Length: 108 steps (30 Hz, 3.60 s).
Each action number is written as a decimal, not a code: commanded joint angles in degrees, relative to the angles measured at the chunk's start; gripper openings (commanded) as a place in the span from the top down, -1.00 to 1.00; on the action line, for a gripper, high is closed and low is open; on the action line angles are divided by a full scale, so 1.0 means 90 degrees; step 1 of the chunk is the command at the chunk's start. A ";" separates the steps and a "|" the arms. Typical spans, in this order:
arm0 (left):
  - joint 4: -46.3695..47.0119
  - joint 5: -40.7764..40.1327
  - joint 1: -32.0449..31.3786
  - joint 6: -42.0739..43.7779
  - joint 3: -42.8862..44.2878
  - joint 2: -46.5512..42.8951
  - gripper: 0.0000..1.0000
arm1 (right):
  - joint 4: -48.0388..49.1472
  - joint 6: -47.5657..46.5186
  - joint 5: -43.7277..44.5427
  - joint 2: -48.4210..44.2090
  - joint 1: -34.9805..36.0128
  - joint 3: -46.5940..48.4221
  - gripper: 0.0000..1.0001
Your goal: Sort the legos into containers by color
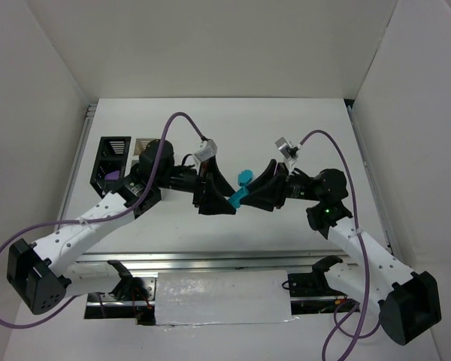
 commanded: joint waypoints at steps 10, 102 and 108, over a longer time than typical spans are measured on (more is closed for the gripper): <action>-0.0282 0.0041 -0.0283 0.0514 0.0633 0.0309 1.00 | 0.0111 -0.0455 0.0200 0.0159 0.0130 0.0419 0.87; -0.3213 -0.6416 -0.0468 0.2624 0.5331 0.7145 -0.56 | -0.4821 -0.1139 0.7680 -0.2663 -0.0163 0.0048 -0.99; -0.3232 -0.6210 -0.0468 0.2527 0.5321 0.7291 0.17 | -0.4831 -0.1178 0.7729 -0.2693 -0.0163 0.0018 -0.99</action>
